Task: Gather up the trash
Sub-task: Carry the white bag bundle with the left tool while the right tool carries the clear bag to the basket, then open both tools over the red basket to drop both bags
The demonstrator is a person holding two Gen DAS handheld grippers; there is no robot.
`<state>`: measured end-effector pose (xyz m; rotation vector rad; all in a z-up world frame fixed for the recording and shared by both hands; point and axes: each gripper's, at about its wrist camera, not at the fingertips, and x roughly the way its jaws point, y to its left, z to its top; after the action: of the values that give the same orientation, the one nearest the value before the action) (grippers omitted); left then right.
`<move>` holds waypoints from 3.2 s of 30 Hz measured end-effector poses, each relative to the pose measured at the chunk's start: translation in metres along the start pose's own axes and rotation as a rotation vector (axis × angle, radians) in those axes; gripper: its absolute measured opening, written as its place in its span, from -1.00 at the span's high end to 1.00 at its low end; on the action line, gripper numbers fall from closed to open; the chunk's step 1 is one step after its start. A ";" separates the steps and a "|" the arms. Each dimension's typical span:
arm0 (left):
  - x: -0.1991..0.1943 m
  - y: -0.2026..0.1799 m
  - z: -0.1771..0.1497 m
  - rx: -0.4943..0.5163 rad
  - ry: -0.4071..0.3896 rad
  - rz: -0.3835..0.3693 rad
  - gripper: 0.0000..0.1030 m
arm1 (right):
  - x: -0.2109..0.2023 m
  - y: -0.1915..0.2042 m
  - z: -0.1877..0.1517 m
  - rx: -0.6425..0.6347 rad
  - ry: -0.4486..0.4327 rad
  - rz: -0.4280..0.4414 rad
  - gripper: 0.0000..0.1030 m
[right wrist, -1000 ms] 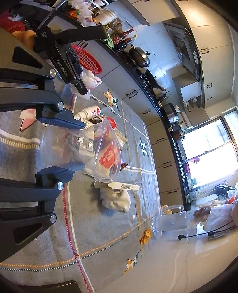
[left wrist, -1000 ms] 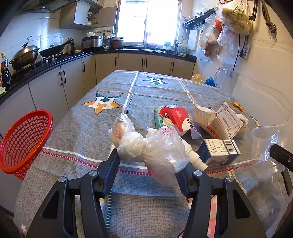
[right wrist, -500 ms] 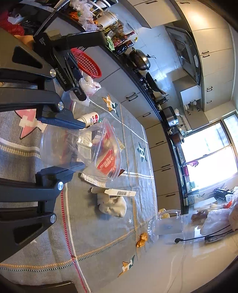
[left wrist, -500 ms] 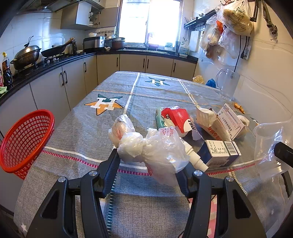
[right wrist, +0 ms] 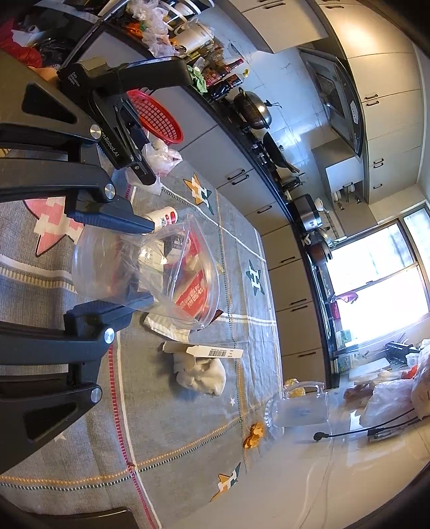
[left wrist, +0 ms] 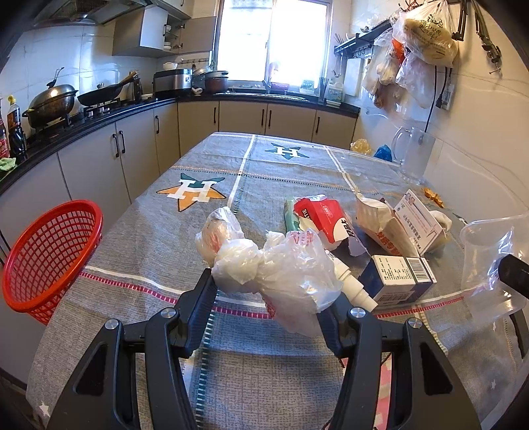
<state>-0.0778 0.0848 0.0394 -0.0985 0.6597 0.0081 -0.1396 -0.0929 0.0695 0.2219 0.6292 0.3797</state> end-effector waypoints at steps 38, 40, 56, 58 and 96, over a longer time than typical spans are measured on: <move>-0.049 0.067 0.019 -0.070 -0.093 0.095 -0.09 | 0.037 0.058 0.026 -0.096 0.065 0.100 0.22; -0.053 0.080 0.021 -0.089 -0.102 0.110 -0.09 | 0.045 0.067 0.027 -0.107 0.084 0.116 0.22; -0.073 0.202 0.021 -0.229 -0.106 0.272 -0.10 | 0.103 0.171 0.044 -0.218 0.183 0.285 0.22; -0.071 0.216 0.020 -0.241 -0.098 0.291 -0.10 | 0.115 0.186 0.047 -0.233 0.201 0.299 0.22; -0.059 0.238 0.009 -0.259 -0.043 0.257 -0.38 | 0.186 0.243 0.041 -0.224 0.289 0.341 -0.14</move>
<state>-0.1283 0.3244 0.0615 -0.2616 0.6223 0.3434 -0.0439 0.2006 0.0804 0.0582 0.8288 0.8161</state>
